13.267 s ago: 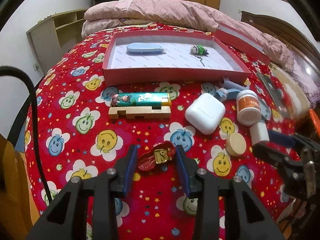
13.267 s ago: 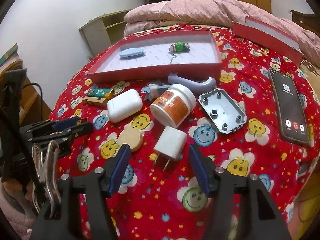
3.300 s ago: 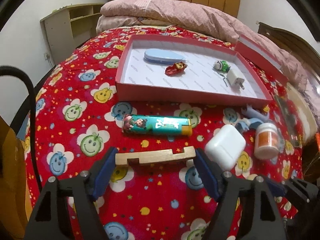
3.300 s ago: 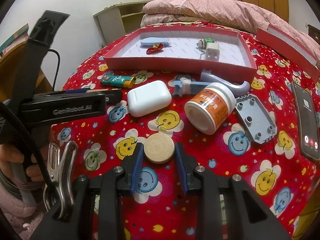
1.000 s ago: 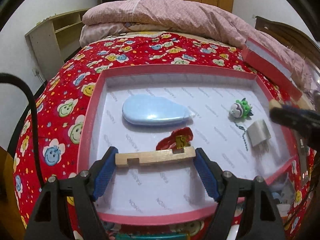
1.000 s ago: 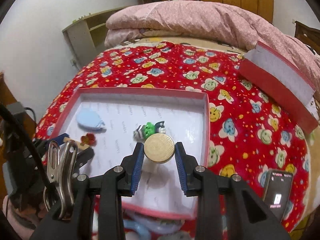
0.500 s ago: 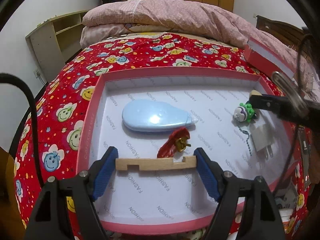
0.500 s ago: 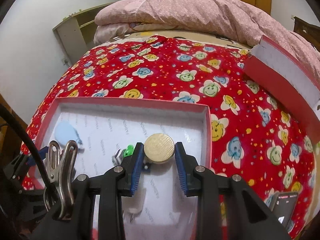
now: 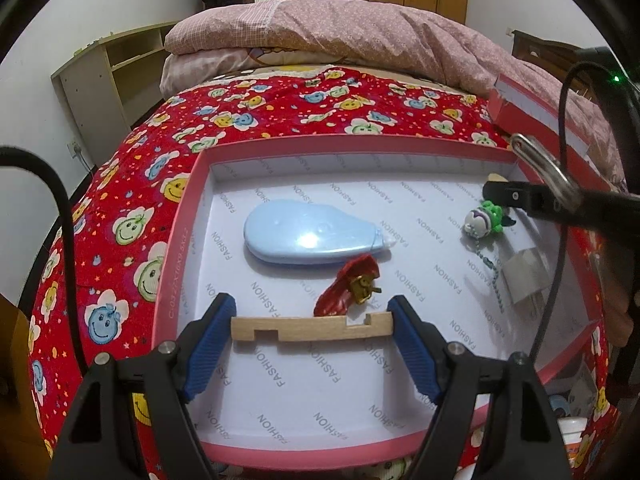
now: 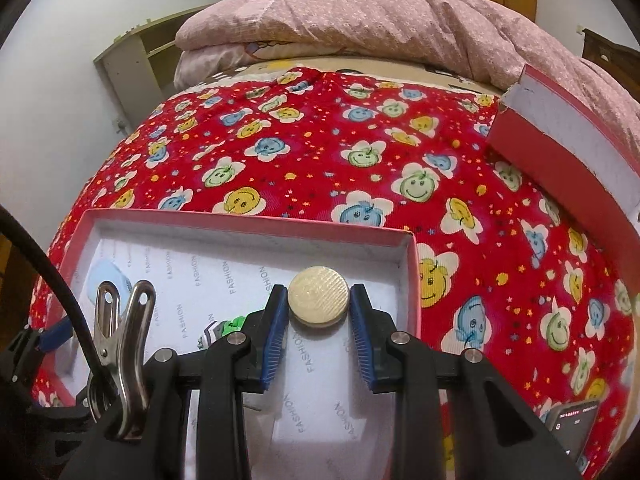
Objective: Organize rigid objects
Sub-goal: 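Lower the block and disc into the tray and open both tools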
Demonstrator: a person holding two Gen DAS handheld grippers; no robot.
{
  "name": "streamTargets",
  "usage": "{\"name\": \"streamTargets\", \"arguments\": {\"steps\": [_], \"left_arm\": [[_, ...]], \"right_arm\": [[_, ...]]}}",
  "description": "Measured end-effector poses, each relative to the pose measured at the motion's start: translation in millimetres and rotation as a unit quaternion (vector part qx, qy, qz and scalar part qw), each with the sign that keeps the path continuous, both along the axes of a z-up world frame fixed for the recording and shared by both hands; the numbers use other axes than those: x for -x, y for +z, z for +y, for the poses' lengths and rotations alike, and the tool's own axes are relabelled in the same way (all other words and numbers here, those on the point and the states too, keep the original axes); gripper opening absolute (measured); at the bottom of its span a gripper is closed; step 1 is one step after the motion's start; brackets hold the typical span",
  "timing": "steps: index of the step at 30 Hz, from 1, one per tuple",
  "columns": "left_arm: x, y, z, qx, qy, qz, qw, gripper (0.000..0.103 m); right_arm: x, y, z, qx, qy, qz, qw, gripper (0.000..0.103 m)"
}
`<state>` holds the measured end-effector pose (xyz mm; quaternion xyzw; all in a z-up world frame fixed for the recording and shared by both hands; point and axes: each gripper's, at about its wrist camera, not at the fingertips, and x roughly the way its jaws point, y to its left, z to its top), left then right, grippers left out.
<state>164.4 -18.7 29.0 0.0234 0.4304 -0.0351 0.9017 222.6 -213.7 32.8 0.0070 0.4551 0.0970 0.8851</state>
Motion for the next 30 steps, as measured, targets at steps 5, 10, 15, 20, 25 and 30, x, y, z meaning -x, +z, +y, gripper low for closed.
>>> {"name": "streamTargets", "arguments": {"steps": [5,10,15,20,25,30], "left_arm": [[-1,0,-1,0.000,0.000,-0.001,1.0000,0.082],[1,3,1,0.013,-0.002,0.001,0.9999,0.082],[4,6,2,0.034,-0.008,0.011,0.9993,0.082],[12,9,0,0.024,-0.009,0.007,0.9996,0.082],[23,19,1,0.026,-0.014,-0.004,0.9996,0.082],[38,28,1,0.029,-0.017,-0.008,0.9994,0.082]], "right_arm": [[-1,0,0,0.000,-0.001,0.000,1.000,0.032],[3,6,0,0.000,0.000,-0.008,1.000,0.038],[16,17,1,-0.007,0.005,-0.026,1.000,0.043],[32,26,2,-0.011,0.012,-0.037,0.999,0.048],[55,36,1,-0.024,0.019,-0.047,0.998,0.049],[80,43,-1,-0.036,0.022,-0.053,0.998,0.049]]}}
